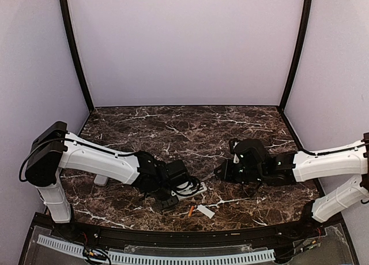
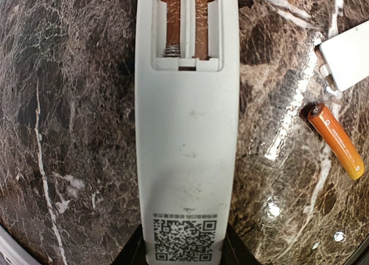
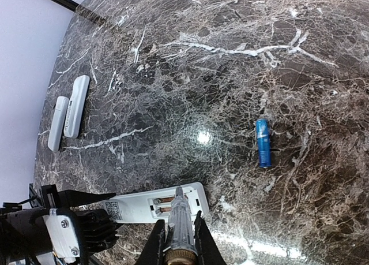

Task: Unload the batteries from the remote control
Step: Remove the battery from the remote control without the battery cover, then place the screwdriver at the center of the board.

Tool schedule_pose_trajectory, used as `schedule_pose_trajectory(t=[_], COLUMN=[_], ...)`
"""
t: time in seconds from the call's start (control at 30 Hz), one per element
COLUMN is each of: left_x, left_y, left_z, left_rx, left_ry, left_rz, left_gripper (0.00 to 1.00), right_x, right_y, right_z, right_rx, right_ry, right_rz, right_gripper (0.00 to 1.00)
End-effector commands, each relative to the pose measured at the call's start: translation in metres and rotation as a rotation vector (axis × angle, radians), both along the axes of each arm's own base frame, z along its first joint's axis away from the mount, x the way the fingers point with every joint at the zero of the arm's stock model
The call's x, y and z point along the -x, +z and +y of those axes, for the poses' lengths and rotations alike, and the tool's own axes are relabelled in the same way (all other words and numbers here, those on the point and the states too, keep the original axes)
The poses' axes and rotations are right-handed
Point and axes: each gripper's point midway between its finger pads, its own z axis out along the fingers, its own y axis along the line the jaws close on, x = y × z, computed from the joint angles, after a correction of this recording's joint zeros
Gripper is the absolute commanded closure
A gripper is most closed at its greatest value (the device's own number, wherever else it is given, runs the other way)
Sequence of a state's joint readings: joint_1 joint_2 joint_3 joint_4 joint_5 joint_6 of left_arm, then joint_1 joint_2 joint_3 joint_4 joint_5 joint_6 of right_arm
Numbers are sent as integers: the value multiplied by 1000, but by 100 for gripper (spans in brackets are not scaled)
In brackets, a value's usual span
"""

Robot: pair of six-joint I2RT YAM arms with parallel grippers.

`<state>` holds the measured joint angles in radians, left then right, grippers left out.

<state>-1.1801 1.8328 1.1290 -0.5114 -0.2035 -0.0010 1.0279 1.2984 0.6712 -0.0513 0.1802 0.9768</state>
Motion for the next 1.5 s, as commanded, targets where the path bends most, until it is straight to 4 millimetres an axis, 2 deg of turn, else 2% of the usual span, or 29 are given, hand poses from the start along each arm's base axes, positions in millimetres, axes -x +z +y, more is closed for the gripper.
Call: schedule_pose_trajectory(t=[0.0, 0.2, 0.6, 0.73, 0.83, 1.1, 1.27, 1.37, 1.47], left_x=[2, 0, -4, -6, -8, -16, -21, -31, -37], left_y=[-22, -21, -15, -9, -3, 34, 68, 96, 115], left_z=[18, 19, 17, 15, 12, 7, 5, 10, 23], left_rx=[-92, -98, -73, -53, -28, 100, 203, 281, 366], left_ry=[5, 8, 64, 71, 79, 92, 124, 230, 396], left_rz=[24, 15, -5, -16, -26, -108, -164, -179, -127], left_gripper=[83, 78, 32, 20, 17, 14, 14, 13, 13], right_x=[-4, -3, -2, -1, -1, -1, -4, -7, -14], right_y=[11, 20, 40, 41, 41, 44, 44, 43, 41], right_z=[8, 3, -14, -21, -26, -36, -38, -36, -35], right_rx=[-23, -31, -38, -25, -14, -15, -59, -145, -184], right_ry=[4, -5, -47, -65, -77, -104, -110, -103, -109], right_rz=[-40, -53, -76, -75, -70, -63, -42, -28, -9], right_gripper=[100, 100, 100, 100, 100, 100, 100, 100, 100])
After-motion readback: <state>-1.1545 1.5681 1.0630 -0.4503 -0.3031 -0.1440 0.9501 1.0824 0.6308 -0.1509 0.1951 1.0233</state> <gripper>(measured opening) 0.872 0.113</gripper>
